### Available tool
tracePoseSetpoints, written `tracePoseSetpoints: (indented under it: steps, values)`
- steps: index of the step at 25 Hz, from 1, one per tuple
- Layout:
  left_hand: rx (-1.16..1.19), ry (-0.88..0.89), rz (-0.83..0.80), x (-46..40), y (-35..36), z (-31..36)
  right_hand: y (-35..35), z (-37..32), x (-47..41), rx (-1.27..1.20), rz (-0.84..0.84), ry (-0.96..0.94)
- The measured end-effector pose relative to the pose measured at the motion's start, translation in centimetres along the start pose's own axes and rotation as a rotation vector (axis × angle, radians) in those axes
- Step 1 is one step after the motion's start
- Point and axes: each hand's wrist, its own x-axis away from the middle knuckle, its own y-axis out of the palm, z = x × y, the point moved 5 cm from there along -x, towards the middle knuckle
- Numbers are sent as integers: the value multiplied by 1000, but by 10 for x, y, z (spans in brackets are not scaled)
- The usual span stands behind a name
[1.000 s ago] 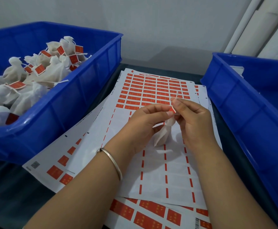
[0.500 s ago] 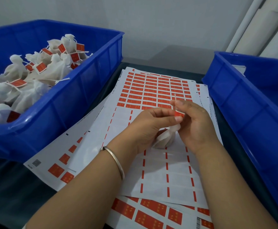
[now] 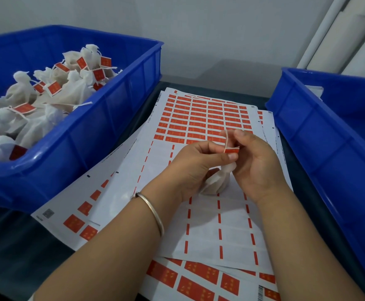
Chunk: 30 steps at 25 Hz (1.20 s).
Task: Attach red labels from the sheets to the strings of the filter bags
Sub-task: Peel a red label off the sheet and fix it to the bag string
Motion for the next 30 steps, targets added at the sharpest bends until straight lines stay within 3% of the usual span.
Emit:
tracePoseSetpoints:
  steps: [9,14,22,27,30]
  values:
    - [45,63,134,-2,-13,3,-4,5,-3,244,31,-43]
    - [-83,93,77,-1,-11,9,-9,4,-5,215,66,-69]
    - [-88,159,263,-2,-22,12,-13,10,-8,341,59,-81]
    - [-254,247,279,-1,-19,15,-18,15,-11,171,131,-28]
    - [-310,241,424,0,-24,18,-19,21,-12,219,142,7]
